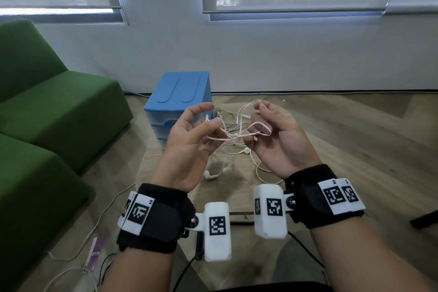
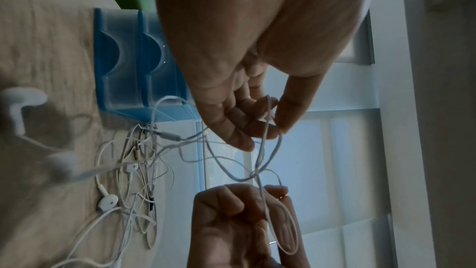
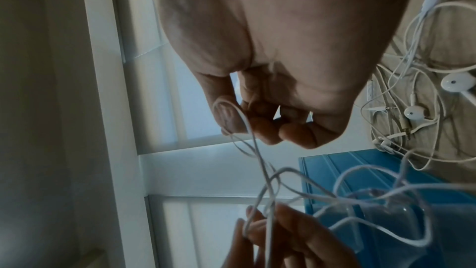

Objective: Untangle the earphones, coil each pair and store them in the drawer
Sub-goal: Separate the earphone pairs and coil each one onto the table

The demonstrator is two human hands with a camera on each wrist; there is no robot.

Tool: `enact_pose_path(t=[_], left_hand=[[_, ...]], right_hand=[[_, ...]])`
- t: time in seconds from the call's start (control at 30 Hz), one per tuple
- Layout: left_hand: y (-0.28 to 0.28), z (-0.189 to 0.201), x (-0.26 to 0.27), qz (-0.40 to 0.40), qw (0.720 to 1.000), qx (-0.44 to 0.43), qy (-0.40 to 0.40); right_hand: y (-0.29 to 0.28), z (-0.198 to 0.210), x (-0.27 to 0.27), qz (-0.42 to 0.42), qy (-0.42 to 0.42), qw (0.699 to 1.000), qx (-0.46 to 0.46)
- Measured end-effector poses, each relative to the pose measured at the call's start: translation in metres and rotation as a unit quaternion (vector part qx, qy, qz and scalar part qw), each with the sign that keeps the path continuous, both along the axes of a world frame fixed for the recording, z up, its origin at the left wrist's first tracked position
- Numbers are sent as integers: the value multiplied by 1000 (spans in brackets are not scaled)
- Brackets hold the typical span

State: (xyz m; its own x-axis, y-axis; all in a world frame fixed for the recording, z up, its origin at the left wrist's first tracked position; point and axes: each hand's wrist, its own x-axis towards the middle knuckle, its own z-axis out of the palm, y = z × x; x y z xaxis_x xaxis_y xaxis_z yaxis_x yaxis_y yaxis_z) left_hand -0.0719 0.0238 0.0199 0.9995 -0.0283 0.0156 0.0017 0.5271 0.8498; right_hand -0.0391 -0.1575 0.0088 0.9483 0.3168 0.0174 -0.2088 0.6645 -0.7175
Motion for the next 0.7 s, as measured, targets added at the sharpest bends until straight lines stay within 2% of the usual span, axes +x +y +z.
enact_pose_path(t=[0.1,0.23,0.27,0.37,0.47,0.53,0.63,0.7], left_hand=[[3,1,1,40,999,2,6],[7,6,0,54,998,-27,8],[6,6,-1,45,999,-23,10],[3,3,-4,13,1000,7,14],[3,4,-6,-35,999,41,3],[5,9,-7,-68,996,64,-12],[9,10,-7,-83,992,88,-34],[16,5,-4,-52,991,115,-38]], right_hand=[[-7,-1,-4,2,16,1000,-17],[-10,-9,-5,-3,-16,985,-173],[-9,-12,-3,-12,-35,969,-243],[-6,-11,2,-43,-110,894,-433],[-3,3,3,-67,-168,858,-481],[2,10,6,-37,-234,841,-487],[19,10,12,-18,-326,784,-528],[27,8,14,-44,-331,792,-511]])
